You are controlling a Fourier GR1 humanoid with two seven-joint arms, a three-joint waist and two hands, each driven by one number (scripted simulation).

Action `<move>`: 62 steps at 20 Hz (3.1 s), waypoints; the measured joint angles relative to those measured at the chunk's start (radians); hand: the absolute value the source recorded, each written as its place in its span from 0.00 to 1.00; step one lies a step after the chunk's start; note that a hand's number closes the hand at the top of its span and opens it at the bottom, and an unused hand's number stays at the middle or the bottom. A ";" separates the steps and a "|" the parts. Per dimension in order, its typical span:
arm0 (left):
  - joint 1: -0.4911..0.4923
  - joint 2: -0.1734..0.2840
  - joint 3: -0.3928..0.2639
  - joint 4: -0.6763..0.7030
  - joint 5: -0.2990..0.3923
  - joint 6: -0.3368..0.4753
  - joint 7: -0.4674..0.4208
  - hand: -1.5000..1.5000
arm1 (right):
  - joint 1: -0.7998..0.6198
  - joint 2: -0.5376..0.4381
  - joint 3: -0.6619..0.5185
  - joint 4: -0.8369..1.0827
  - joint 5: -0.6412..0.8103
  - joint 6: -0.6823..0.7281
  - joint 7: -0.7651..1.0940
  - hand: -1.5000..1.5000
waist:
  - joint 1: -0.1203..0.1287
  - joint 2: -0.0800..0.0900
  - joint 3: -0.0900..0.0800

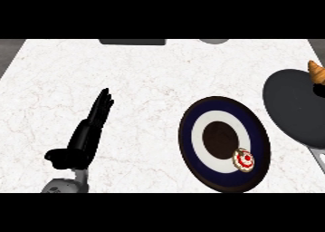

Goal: Pick the croissant from the plate and place it in the pan

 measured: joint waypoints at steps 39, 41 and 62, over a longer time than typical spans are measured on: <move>0.078 -0.007 0.010 -0.068 -0.022 -0.006 0.012 0.50 | 0.268 -0.009 -0.346 0.023 -0.693 0.894 -0.665 0.00 | -0.035 -0.014 -0.003; 0.060 -0.007 0.021 -0.060 -0.020 -0.013 0.019 0.50 | 0.317 0.011 -0.324 -0.071 -0.711 0.898 -0.632 0.00 | -0.033 -0.013 -0.003; 0.064 -0.037 0.049 -0.036 -0.047 -0.049 -0.009 0.50 | 0.626 0.116 -0.238 -0.463 -0.730 0.849 -0.543 0.00 | -0.025 -0.010 -0.002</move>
